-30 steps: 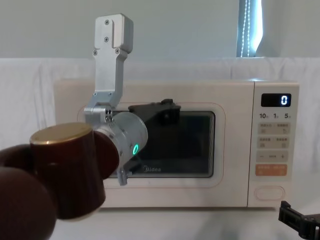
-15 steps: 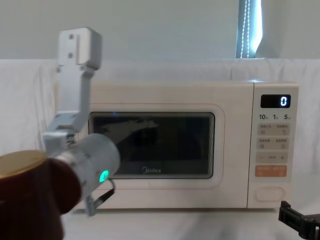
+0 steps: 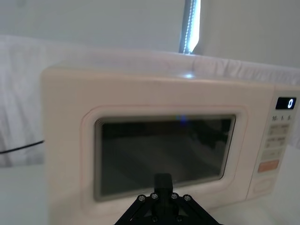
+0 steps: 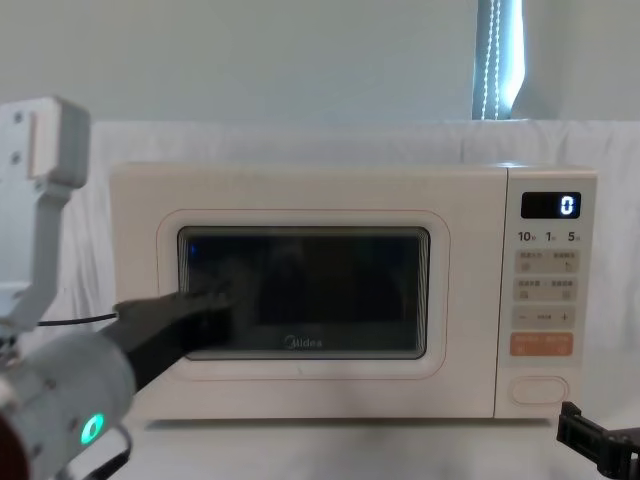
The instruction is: Press the button to open the microwave door with one hand; close the microwave door with the other hand.
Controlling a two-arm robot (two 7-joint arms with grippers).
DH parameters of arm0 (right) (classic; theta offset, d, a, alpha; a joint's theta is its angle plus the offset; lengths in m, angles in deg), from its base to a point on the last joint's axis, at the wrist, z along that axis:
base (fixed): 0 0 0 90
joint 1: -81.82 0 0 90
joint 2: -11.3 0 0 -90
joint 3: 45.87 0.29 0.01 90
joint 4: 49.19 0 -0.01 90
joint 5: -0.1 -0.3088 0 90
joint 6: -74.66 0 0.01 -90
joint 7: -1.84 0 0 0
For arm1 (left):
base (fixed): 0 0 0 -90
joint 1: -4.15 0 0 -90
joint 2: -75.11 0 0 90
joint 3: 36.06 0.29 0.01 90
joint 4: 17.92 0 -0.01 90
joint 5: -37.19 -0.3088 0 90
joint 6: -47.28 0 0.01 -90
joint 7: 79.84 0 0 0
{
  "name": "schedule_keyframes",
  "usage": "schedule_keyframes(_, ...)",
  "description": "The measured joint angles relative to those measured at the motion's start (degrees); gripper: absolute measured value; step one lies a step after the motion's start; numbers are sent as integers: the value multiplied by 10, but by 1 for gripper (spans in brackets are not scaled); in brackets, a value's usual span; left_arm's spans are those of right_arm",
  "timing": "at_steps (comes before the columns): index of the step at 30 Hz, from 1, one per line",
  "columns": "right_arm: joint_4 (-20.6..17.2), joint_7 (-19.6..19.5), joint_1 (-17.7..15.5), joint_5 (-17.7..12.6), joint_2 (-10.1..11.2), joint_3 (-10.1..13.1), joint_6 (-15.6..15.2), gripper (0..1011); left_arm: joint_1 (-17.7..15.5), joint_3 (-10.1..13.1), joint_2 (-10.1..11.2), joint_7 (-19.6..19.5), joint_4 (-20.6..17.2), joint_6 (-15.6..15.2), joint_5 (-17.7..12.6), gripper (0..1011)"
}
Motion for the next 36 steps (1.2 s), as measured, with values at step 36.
schedule_keyframes(36,0,0,0,0,0,0,0,1002,97,-74,42,13,-24,24,18,0)
